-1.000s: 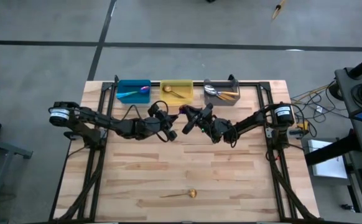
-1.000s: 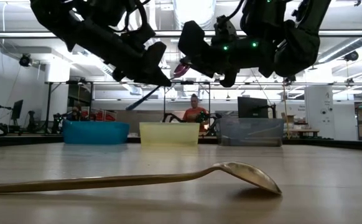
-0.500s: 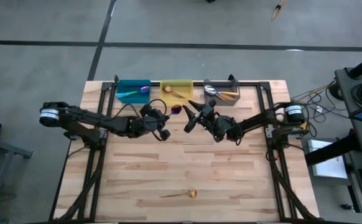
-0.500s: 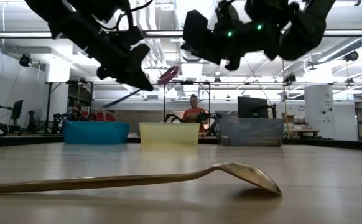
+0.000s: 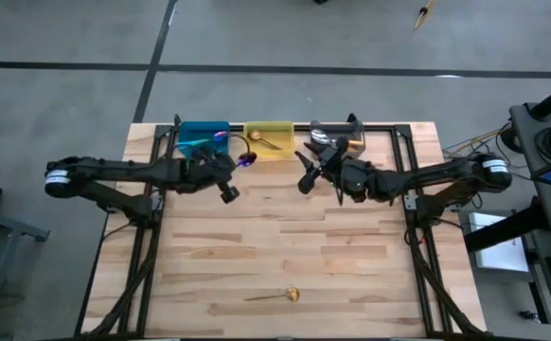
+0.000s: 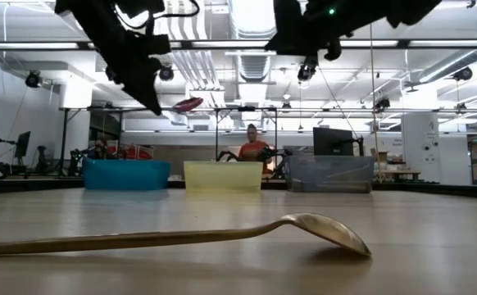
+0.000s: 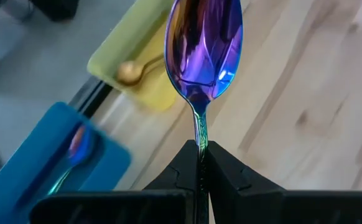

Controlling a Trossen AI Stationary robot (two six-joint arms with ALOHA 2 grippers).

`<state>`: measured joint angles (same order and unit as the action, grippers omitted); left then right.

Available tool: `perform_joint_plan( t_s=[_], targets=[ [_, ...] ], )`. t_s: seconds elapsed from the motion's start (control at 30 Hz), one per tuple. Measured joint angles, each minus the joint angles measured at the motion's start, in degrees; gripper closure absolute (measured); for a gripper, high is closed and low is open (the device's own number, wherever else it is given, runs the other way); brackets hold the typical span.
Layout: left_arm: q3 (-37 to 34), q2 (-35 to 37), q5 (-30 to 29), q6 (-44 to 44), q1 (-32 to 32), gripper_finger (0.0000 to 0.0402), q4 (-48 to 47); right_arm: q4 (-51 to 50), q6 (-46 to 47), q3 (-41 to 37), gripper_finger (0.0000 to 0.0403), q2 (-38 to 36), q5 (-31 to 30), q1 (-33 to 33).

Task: Sort silverware by color (type)
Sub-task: Put the blue spoon into the blue bin

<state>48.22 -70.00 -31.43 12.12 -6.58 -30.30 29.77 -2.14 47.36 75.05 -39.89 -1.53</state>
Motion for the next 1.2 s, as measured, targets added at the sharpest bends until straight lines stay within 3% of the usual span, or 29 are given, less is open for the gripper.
perform_joint_plan(
  t_s=[0.23,0.47,0.77,1.2],
  targets=[
    [9.08,-0.91,2.55,-2.08,-4.28,0.0401,-20.21,-3.93,-5.16,0.08,0.0269,-5.01,-0.08,-0.11],
    [13.42,-1.38,3.56,-5.65,-9.69,0.0401,-29.68,-8.49,-10.75,0.13,0.0283,-7.02,-0.15,-1.29],
    [13.14,-1.25,10.41,-11.22,-17.57,0.0401,-32.0,-18.85,-11.13,0.13,0.0299,-8.99,-0.06,-4.24],
    [13.09,-1.62,14.52,-22.21,-33.47,0.0401,-34.01,-21.08,-10.48,0.13,0.0322,-9.27,0.01,-5.39]
  ],
)
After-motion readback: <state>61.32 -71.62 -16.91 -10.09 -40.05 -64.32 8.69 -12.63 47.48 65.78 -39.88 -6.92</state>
